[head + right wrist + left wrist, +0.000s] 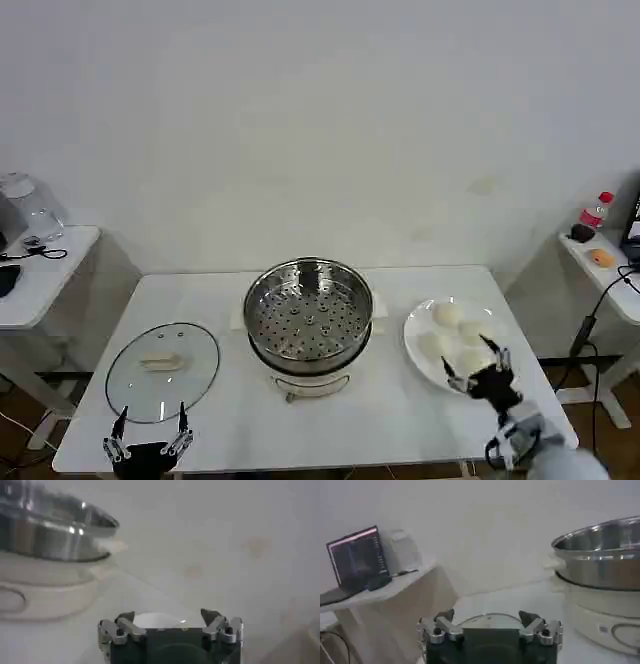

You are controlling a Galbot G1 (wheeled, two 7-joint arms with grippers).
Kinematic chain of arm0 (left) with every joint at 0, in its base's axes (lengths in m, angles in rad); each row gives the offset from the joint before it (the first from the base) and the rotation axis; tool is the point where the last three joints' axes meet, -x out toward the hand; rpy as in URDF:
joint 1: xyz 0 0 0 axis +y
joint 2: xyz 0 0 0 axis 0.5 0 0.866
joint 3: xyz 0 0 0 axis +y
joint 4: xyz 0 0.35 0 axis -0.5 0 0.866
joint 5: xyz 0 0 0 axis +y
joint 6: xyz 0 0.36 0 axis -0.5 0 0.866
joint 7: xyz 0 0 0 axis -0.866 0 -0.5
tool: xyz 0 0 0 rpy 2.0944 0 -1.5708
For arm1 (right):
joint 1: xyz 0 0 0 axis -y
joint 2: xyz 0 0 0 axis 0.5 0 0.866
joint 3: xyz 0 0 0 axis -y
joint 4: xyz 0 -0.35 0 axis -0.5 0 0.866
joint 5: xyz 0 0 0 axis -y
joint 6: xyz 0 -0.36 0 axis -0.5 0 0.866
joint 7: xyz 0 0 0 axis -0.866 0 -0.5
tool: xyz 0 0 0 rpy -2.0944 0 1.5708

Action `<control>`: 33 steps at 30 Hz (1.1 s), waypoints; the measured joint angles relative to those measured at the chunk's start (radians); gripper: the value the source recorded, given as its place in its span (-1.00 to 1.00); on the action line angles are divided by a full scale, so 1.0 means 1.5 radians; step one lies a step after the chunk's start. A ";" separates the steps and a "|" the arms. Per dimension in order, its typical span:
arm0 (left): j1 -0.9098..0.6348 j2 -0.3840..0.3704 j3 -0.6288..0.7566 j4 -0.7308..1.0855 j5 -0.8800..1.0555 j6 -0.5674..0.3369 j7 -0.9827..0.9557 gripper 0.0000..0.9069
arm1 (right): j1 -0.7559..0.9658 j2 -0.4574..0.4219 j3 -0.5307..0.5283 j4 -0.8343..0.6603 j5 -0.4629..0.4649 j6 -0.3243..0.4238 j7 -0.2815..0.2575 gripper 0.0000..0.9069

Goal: Take steamed baozi put them in steamer then cover it.

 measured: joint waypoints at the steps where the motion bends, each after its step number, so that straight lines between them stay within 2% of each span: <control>1: 0.000 0.001 -0.002 0.000 0.002 0.001 0.000 1.00 | 0.021 -0.017 -0.009 -0.009 -0.011 -0.001 -0.015 1.00; 6: 0.002 0.003 -0.012 -0.007 0.008 0.002 -0.001 1.00 | 0.160 -0.097 -0.095 -0.064 -0.074 0.011 -0.106 1.00; 11: 0.005 0.002 -0.022 -0.010 0.012 0.004 -0.003 1.00 | 0.330 -0.146 -0.226 -0.124 -0.129 0.041 -0.200 1.00; 16: 0.008 0.001 -0.031 -0.010 0.014 0.002 -0.009 1.00 | 0.492 -0.177 -0.370 -0.177 -0.165 0.081 -0.293 1.00; 22: 0.007 0.003 -0.040 -0.010 0.014 0.000 -0.015 1.00 | 0.666 -0.188 -0.537 -0.240 -0.170 0.115 -0.398 1.00; 27: 0.004 0.004 -0.045 -0.013 0.014 0.000 -0.016 1.00 | 0.757 -0.178 -0.641 -0.303 -0.170 0.127 -0.460 1.00; 33: -0.002 0.002 -0.051 -0.022 0.014 0.004 -0.015 1.00 | 0.817 -0.139 -0.716 -0.381 -0.164 0.129 -0.500 1.00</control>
